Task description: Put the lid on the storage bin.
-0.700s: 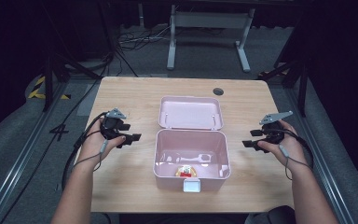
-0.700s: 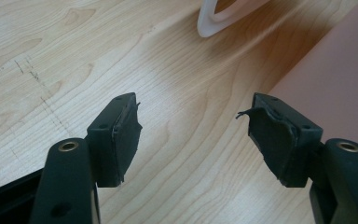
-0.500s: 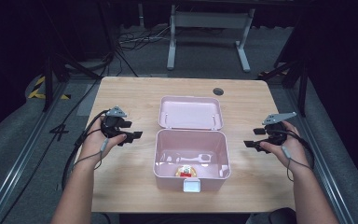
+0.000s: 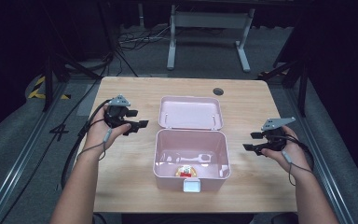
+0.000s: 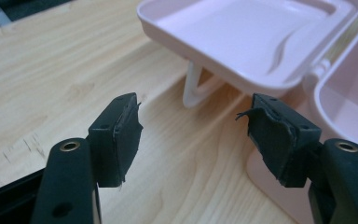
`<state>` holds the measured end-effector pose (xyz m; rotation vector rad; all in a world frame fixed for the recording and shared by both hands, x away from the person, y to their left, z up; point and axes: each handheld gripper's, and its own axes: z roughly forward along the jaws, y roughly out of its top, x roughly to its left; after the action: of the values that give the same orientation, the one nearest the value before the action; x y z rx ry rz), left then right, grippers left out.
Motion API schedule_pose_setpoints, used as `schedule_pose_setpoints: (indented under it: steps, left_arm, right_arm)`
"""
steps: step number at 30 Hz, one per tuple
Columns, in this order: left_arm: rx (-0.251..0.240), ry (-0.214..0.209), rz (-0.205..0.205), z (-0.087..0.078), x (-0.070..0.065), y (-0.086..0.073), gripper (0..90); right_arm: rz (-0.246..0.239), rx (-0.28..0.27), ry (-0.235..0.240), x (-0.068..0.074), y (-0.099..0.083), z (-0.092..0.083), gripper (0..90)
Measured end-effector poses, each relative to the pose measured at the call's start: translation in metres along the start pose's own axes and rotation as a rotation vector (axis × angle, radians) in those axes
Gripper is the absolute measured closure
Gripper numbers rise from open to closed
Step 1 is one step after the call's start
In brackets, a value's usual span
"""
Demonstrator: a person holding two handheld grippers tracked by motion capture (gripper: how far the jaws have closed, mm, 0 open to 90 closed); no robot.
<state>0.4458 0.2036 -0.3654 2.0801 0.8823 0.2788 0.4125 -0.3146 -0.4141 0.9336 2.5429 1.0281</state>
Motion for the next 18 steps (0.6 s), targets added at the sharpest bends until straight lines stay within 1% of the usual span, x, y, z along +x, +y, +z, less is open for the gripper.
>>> schedule_pose_setpoints:
  steps: [1, 3, 4, 5, 6, 8, 9, 10, 11, 14, 15, 18]
  left_arm:
    - [-0.008, -0.003, -0.001, 0.0, 0.0, 0.004, 34.6]
    - [-0.025, -0.009, 0.01, 0.0, 0.001, 0.012, 34.6]
    - [-0.03, -0.012, 0.007, 0.001, 0.001, 0.015, 34.6]
    - [-0.037, -0.013, 0.011, 0.001, 0.001, 0.019, 34.6]
    - [-0.038, -0.014, 0.023, 0.002, 0.001, 0.022, 34.6]
    - [-0.052, -0.022, 0.03, 0.004, 0.001, 0.027, 34.6]
    - [-0.059, -0.04, 0.022, 0.007, 0.001, 0.03, 34.6]
    - [-0.06, -0.047, 0.017, 0.008, 0.002, 0.032, 34.6]
    - [-0.06, -0.051, 0.022, 0.012, 0.003, 0.036, 34.6]
    - [-0.058, -0.038, 0.027, 0.02, 0.005, 0.045, 34.6]
    - [-0.06, -0.037, 0.028, 0.023, 0.006, 0.047, 34.5]
    - [-0.06, -0.042, 0.015, 0.032, 0.01, 0.053, 34.2]
  right_arm:
    - [0.002, -0.013, 0.001, 0.001, 0.0, -0.001, 39.0]
    - [0.005, -0.035, 0.003, 0.002, -0.001, -0.001, 40.3]
    - [0.006, -0.04, 0.003, 0.002, -0.002, -0.001, 40.5]
    - [0.006, -0.042, 0.004, 0.002, -0.002, -0.001, 40.8]
    - [0.014, -0.036, 0.006, 0.003, -0.003, -0.001, 41.1]
    - [0.021, -0.022, 0.004, 0.004, -0.003, 0.0, 41.2]
    - [0.018, -0.02, 0.005, 0.005, -0.004, 0.0, 41.2]
    - [0.011, -0.019, 0.005, 0.006, -0.004, 0.001, 41.2]
    - [0.01, -0.021, 0.007, 0.007, -0.004, 0.001, 41.0]
    - [-0.001, -0.036, 0.007, 0.01, -0.004, 0.0, 41.0]
    - [0.002, -0.037, 0.008, 0.011, -0.005, 0.0, 40.9]
    - [0.002, -0.043, 0.011, 0.015, -0.006, -0.001, 40.6]
